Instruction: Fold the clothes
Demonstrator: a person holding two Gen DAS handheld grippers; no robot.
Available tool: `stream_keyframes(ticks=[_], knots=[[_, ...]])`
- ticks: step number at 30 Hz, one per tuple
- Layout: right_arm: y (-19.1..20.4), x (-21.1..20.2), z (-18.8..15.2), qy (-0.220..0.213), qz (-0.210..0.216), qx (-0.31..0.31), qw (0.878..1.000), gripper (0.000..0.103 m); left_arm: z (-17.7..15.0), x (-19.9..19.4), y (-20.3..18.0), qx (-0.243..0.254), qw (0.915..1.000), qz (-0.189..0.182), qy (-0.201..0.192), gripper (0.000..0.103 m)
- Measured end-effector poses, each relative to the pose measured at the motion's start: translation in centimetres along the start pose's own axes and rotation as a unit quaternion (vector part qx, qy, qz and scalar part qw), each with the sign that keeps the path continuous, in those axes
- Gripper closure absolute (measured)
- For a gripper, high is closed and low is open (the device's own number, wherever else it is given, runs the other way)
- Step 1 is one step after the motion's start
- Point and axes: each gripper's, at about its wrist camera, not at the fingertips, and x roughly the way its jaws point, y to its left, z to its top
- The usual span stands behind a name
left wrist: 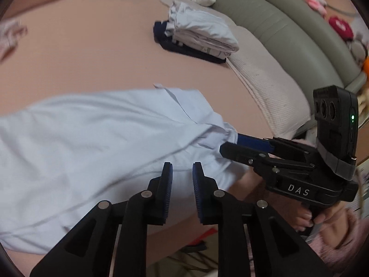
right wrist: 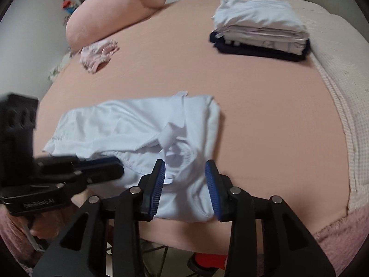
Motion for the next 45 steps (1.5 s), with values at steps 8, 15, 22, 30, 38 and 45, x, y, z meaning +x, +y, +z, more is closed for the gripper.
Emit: stream_keyframes(ticks=[8, 15, 22, 30, 38, 45], knots=[[1.4, -0.9, -1.0, -0.019, -0.040, -0.033, 0.998, 0.095, 1.5, 1.8, -2.3, 0.105, 0.9918, 0.072, -0.011, 0.052], [0.9, -0.4, -0.8, -0.017, -0.056, -0.037, 0.998, 0.096, 2.1, 3.4, -2.8, 0.145, 0.9848, 0.095, 0.009, 0.100], [-0.1, 0.3, -0.9, 0.005, -0.116, -0.022, 0.993, 0.095, 0.6, 0.0, -3.5, 0.133, 0.9895, 0.056, -0.013, 0.100], [0.7, 0.9, -0.9, 0.020, -0.024, -0.031, 0.999, 0.079, -0.7, -1.1, -2.4, 0.083, 0.9962, 0.007, -0.026, 0.100], [-1.1, 0.4, -0.5, 0.003, -0.038, 0.013, 0.999, 0.078, -1.7, -1.9, -1.3, 0.076, 0.9968, 0.011, -0.024, 0.100], [-0.6, -0.7, -1.4, -0.003, -0.059, 0.033, 0.998, 0.068, -2.8, 1.5, -1.0, 0.067, 0.9974, 0.009, 0.026, 0.099]])
